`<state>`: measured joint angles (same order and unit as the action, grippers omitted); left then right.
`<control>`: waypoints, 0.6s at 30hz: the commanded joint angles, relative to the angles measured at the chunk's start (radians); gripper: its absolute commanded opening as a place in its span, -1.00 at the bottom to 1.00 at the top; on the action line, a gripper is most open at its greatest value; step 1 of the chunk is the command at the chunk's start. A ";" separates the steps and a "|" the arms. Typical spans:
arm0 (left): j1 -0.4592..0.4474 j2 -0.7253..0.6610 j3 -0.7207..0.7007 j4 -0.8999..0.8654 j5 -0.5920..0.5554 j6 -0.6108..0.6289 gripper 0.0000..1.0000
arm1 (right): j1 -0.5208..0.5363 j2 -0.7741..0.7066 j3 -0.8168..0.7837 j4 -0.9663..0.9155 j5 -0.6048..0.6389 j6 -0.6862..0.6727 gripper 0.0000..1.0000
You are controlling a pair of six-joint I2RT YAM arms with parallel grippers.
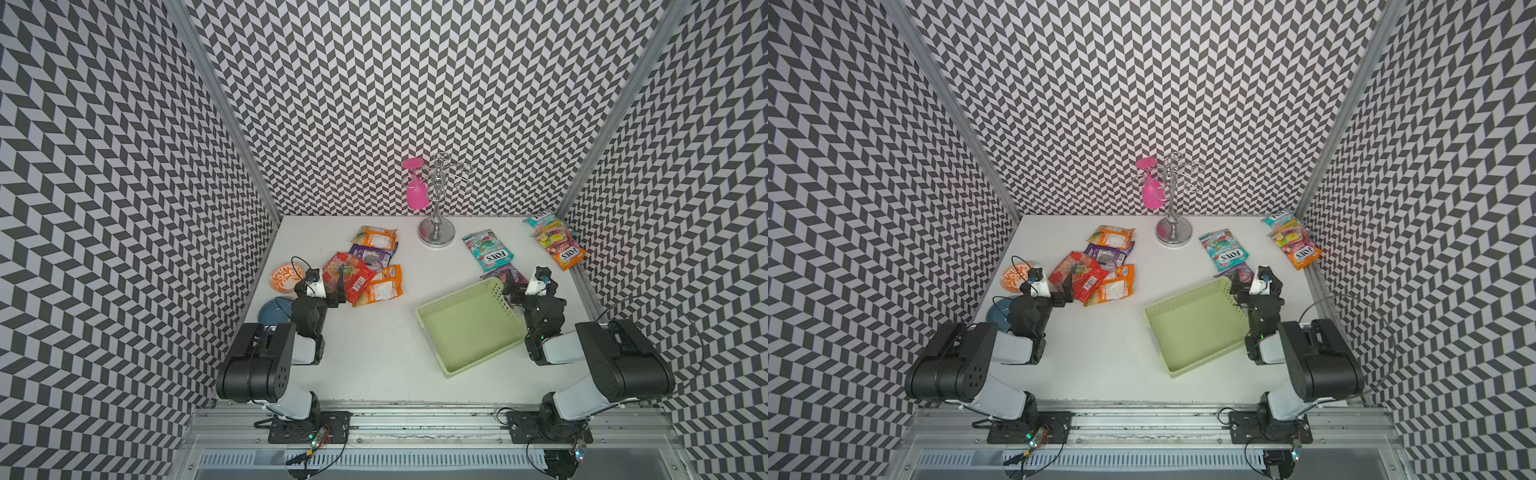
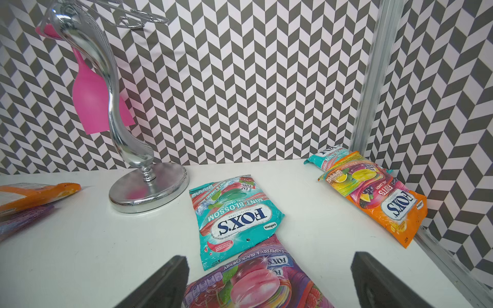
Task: Put the candies in the basket
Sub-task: Adjust the basket at the center of the board.
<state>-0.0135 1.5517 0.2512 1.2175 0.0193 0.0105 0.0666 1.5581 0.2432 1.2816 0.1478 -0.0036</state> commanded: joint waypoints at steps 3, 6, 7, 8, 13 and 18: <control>-0.011 -0.001 0.013 0.013 -0.018 0.016 0.98 | -0.007 0.008 -0.005 0.058 -0.008 0.000 0.99; -0.011 -0.001 0.014 0.012 -0.018 0.016 0.98 | -0.007 0.007 -0.005 0.057 -0.009 0.001 0.99; -0.010 -0.003 0.014 0.008 -0.018 0.017 0.98 | -0.008 0.008 -0.005 0.058 -0.008 0.001 0.99; -0.011 -0.004 0.014 0.007 -0.018 0.016 0.98 | -0.007 0.007 -0.006 0.057 -0.008 0.001 0.99; -0.011 -0.004 0.017 0.002 -0.016 0.015 0.98 | -0.008 0.007 -0.005 0.057 -0.008 0.001 0.99; -0.012 -0.013 0.017 0.002 -0.018 0.020 0.98 | -0.004 -0.014 -0.013 0.070 0.022 0.001 0.99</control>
<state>-0.0196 1.5513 0.2512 1.2163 0.0120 0.0109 0.0666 1.5581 0.2428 1.2835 0.1455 -0.0036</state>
